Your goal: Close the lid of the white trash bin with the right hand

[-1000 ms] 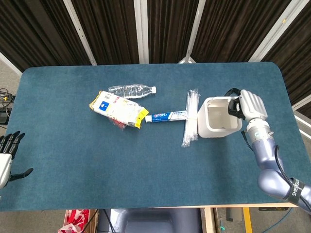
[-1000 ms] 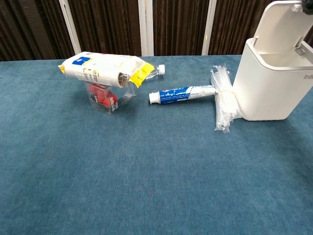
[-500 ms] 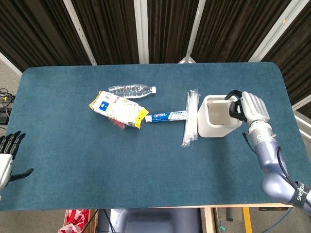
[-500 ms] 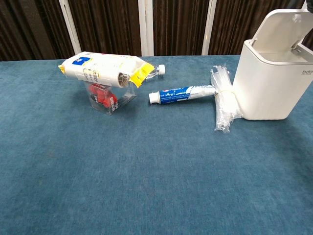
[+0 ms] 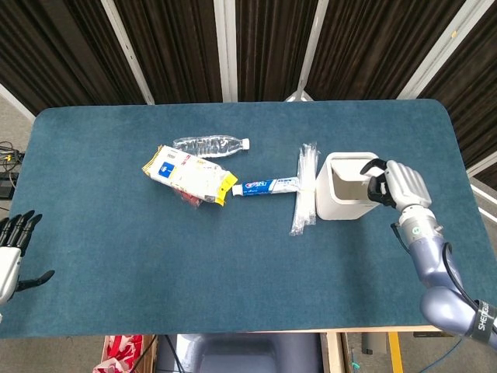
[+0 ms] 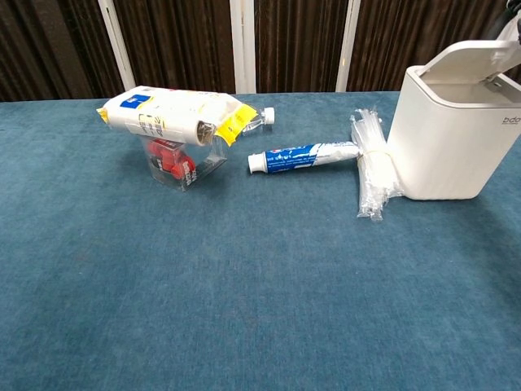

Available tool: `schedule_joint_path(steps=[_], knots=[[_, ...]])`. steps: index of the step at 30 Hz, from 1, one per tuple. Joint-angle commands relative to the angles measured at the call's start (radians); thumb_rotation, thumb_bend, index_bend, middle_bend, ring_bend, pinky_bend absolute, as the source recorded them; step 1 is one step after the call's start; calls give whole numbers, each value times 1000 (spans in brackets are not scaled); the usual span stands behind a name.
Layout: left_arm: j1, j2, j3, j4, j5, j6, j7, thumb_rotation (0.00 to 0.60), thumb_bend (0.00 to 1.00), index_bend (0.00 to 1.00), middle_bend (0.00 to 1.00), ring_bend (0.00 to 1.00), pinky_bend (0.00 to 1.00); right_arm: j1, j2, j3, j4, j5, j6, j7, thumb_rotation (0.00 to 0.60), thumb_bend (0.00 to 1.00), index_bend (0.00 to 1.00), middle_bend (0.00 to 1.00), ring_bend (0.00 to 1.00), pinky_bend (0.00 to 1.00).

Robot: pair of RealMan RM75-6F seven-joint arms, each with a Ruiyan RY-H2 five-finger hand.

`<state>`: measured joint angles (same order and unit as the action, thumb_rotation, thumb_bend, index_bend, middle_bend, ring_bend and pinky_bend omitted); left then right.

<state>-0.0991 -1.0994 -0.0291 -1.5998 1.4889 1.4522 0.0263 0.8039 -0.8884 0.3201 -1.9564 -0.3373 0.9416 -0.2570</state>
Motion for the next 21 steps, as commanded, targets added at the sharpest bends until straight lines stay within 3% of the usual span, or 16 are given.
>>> schedule_joint_path(steps=[1, 21], knots=[[0, 0, 0, -1, 0, 0, 1, 600, 0, 0, 0, 0, 0, -11, 0, -12, -19, -18, 6, 4, 600, 758, 416, 827, 951, 856], [0, 1, 3, -2, 8, 2, 2, 600, 0, 0, 0, 0, 0, -64, -73, -65, -19, -146, 61, 36, 600, 759, 381, 827, 951, 856]])
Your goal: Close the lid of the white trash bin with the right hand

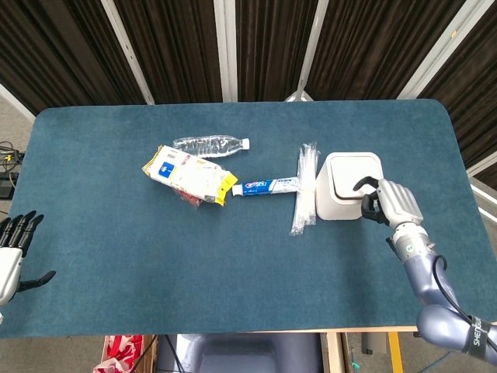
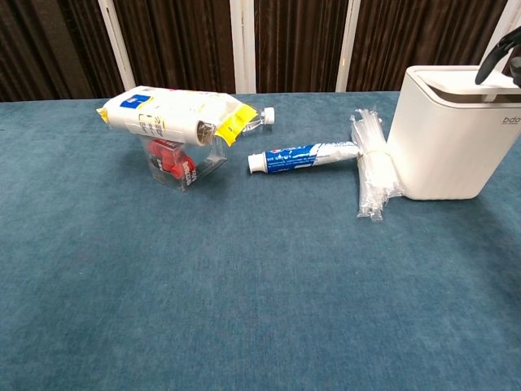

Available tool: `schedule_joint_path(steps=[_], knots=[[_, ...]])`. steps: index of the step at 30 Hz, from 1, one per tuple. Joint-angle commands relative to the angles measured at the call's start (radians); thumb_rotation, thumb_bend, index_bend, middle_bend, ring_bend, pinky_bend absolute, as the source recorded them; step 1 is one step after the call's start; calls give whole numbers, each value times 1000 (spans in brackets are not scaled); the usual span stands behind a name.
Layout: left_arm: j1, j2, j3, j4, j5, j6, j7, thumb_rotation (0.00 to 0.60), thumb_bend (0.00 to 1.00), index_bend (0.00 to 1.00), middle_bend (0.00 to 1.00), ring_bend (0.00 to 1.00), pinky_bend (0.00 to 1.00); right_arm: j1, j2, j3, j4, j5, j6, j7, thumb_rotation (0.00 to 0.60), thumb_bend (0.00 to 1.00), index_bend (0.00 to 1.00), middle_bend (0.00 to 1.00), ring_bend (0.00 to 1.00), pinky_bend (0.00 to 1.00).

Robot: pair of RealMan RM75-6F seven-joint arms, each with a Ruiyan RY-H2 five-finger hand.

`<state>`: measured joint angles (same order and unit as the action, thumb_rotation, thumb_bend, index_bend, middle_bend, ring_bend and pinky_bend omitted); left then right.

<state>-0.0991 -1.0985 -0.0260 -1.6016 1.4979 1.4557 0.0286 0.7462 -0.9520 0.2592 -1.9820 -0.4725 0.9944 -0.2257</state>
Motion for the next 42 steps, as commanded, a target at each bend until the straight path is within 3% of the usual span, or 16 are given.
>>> schedule_joint_path(steps=[1, 20, 27, 32, 34, 36, 38, 40, 42], knots=[[0, 0, 1, -1, -2, -3, -1, 600, 0, 0, 0, 0, 0, -8, -14, -5, 9, -15, 11, 8, 600, 759, 380, 827, 951, 856], [-2, 0, 2, 1, -5, -9, 4, 600, 0, 0, 0, 0, 0, -27, -64, -41, 38, -39, 6, 10, 600, 759, 379, 827, 951, 856], [-2, 0, 1, 2, -5, -7, 3, 600, 0, 0, 0, 0, 0, -29, -62, -26, 37, -51, 25, 18, 600, 759, 362, 827, 951, 856], [-1, 0, 0, 2, -6, -6, 1, 600, 0, 0, 0, 0, 0, -38, -19, 10, 27, -131, 94, 19, 600, 759, 303, 826, 944, 851], [-1, 0, 1, 3, -4, -5, 3, 600, 0, 0, 0, 0, 0, -57, -6, 7, 21, -195, 139, 14, 600, 759, 248, 812, 907, 800], [0, 0, 1, 3, -3, -4, 3, 600, 0, 0, 0, 0, 0, -88, 3, -8, 14, -275, 191, 14, 600, 747, 159, 710, 787, 659], [0, 1, 1, 2, -2, -1, 3, 600, 0, 0, 0, 0, 0, -122, 7, -36, 11, -349, 235, 11, 600, 655, 64, 531, 593, 493], [3, 2, 2, 1, 2, 5, 3, 600, 0, 0, 0, 0, 0, -181, 8, -91, 10, -452, 290, 13, 600, 482, 1, 273, 289, 283], [4, 3, 3, 1, 6, 9, 4, 600, 0, 0, 0, 0, 0, -230, 5, -141, 13, -523, 327, 19, 600, 396, 0, 94, 89, 133]])
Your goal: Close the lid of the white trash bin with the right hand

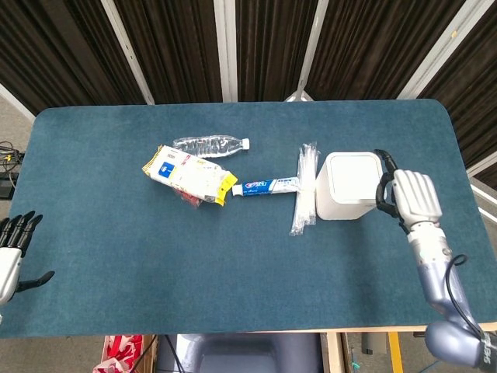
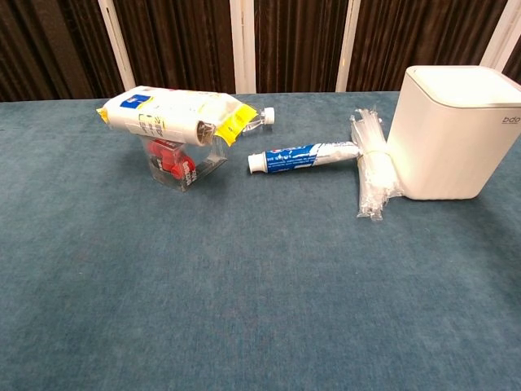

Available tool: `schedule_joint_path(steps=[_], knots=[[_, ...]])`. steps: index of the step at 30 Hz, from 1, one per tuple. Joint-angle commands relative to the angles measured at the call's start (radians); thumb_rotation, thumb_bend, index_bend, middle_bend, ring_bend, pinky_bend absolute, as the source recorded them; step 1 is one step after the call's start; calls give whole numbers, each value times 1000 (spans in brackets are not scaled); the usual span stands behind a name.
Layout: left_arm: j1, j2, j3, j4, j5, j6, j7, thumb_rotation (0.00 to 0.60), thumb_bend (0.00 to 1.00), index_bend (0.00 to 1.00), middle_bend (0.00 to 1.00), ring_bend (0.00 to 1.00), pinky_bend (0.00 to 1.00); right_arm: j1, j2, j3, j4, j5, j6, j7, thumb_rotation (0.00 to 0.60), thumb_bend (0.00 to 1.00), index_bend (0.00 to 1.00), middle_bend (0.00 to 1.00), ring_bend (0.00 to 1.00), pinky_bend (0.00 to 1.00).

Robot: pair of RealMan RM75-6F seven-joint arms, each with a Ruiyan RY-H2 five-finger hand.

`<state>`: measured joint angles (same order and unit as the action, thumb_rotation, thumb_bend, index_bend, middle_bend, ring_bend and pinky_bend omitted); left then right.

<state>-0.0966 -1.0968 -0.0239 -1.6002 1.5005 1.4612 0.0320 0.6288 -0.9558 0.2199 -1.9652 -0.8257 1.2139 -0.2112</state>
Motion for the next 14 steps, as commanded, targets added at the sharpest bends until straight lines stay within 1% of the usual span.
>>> schedule_joint_path(steps=[1, 2, 3, 5, 6, 8, 10, 12, 14], knots=[[3, 1, 2, 0, 6, 7, 3, 600, 0, 0, 0, 0, 0, -146, 7, -135, -1, -213, 130, 12, 600, 376, 0, 49, 43, 86], [4, 1, 3, 0, 7, 8, 4, 600, 0, 0, 0, 0, 0, -163, 5, -150, 2, -233, 142, 17, 600, 360, 0, 10, 6, 36], [4, 1, 3, 1, 8, 9, 8, 600, 0, 0, 0, 0, 0, -197, 0, -182, 9, -271, 165, 28, 600, 350, 0, 0, 0, 11], [5, 1, 5, 2, 8, 10, 15, 600, 0, 0, 0, 0, 0, -254, -13, -234, 35, -338, 203, 47, 600, 340, 0, 0, 0, 2], [6, 1, 5, 2, 8, 10, 17, 600, 0, 0, 0, 0, 0, -269, -17, -248, 43, -354, 212, 52, 600, 336, 0, 0, 0, 0], [8, 0, 5, 2, 12, 17, 29, 600, 0, 0, 0, 0, 0, -324, -38, -291, 82, -412, 254, 76, 600, 334, 0, 0, 0, 0], [11, -2, 6, 2, 15, 24, 38, 600, 0, 0, 0, 0, 0, -361, -61, -314, 118, -454, 289, 98, 600, 334, 0, 0, 0, 0], [14, -4, 7, 0, 18, 30, 48, 600, 0, 0, 0, 0, 0, -398, -92, -334, 179, -510, 331, 114, 600, 334, 0, 0, 0, 0], [14, -8, 5, 3, 19, 35, 60, 600, 0, 0, 0, 0, 0, -424, -120, -342, 245, -555, 370, 114, 600, 334, 0, 0, 0, 0]])
